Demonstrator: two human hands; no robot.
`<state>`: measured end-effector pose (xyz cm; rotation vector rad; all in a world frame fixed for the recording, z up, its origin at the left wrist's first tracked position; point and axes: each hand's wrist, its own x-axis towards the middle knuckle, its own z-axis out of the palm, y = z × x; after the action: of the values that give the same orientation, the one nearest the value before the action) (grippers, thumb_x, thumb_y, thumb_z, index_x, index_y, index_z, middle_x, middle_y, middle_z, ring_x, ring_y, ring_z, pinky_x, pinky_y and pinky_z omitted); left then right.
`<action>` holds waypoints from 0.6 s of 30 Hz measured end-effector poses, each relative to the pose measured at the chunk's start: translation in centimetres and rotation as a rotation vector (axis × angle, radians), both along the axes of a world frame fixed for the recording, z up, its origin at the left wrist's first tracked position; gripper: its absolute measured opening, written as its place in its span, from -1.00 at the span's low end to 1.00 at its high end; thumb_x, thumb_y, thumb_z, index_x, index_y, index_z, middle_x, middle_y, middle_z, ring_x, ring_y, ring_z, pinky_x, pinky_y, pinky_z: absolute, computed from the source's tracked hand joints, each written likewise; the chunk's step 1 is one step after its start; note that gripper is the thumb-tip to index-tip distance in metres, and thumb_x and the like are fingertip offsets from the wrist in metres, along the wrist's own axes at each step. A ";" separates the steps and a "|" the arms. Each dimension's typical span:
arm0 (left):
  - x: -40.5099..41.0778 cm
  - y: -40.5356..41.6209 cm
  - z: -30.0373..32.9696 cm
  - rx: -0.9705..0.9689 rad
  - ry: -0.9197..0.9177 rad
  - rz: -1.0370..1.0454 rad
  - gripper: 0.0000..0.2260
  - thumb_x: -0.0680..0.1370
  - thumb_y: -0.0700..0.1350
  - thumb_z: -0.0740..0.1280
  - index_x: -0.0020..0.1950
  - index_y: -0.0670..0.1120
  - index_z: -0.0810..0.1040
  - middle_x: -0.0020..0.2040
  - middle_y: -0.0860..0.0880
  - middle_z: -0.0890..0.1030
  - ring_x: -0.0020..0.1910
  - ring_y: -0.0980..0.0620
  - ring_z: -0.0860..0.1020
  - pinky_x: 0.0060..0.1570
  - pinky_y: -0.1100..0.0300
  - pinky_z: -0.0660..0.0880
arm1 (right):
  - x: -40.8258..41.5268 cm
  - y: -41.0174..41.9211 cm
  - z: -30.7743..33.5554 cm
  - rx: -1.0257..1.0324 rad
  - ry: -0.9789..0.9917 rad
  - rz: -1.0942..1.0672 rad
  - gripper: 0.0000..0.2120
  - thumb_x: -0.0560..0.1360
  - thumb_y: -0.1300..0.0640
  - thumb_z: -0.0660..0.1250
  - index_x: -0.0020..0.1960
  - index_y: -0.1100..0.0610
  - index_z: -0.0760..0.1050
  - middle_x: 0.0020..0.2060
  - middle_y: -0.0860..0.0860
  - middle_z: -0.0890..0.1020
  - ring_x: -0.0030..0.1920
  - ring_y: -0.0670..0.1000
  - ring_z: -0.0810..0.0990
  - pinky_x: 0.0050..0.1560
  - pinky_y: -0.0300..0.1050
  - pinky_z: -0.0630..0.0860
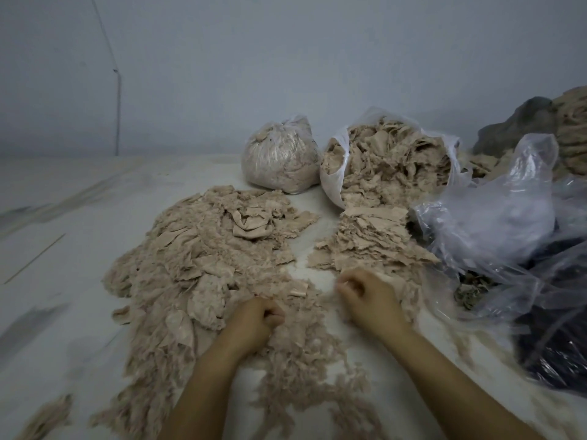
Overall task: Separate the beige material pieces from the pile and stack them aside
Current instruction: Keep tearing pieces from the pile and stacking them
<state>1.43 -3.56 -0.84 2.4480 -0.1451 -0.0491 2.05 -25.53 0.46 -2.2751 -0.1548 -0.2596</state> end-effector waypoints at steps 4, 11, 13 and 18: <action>-0.2 0.0 0.8 -0.239 -0.076 -0.027 -0.74 0.55 -0.26 0.27 -0.29 0.01 0.45 -0.36 0.13 0.46 -0.34 0.21 0.40 -0.36 0.43 0.29 | -2.0 4.3 -1.6 0.060 0.133 0.279 -0.63 0.40 -0.11 0.46 0.16 -0.07 0.50 0.00 -0.17 0.51 -0.03 -0.20 0.49 -0.07 -0.46 0.39; -1.5 0.6 2.6 -0.611 -0.064 -0.014 -0.80 0.46 0.07 0.37 0.06 0.09 0.55 -0.20 0.21 0.56 -0.28 0.28 0.53 -0.26 0.46 0.42 | -1.2 5.3 -0.6 0.444 0.117 0.139 -0.74 0.57 0.11 0.28 -0.29 0.11 0.41 -0.40 -0.03 0.47 -0.37 -0.07 0.41 -0.31 -0.23 0.34; -1.6 0.7 2.6 -0.518 0.013 -0.095 -0.55 0.37 0.08 0.47 0.23 0.13 0.49 0.06 0.22 0.55 -0.04 0.30 0.57 -0.09 0.42 0.48 | -1.3 5.1 0.0 0.620 0.258 0.170 -0.69 0.59 0.07 0.26 -0.30 0.16 0.44 -0.43 0.05 0.48 -0.40 0.00 0.42 -0.35 -0.16 0.36; -1.7 -1.5 2.4 -0.669 -0.072 0.086 -0.86 0.56 -0.12 0.32 -0.13 -0.13 0.62 -0.08 -0.07 0.67 -0.05 0.01 0.61 -0.06 0.26 0.51 | -2.1 5.4 -0.1 0.585 0.351 0.209 -0.53 0.55 -0.20 0.17 0.02 0.21 0.56 -0.14 0.12 0.64 -0.17 0.04 0.59 -0.12 -0.09 0.49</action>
<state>-0.24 -5.02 1.58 1.7852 -0.0714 0.1102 -0.10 -20.17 0.36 -1.6734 -0.1126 0.1877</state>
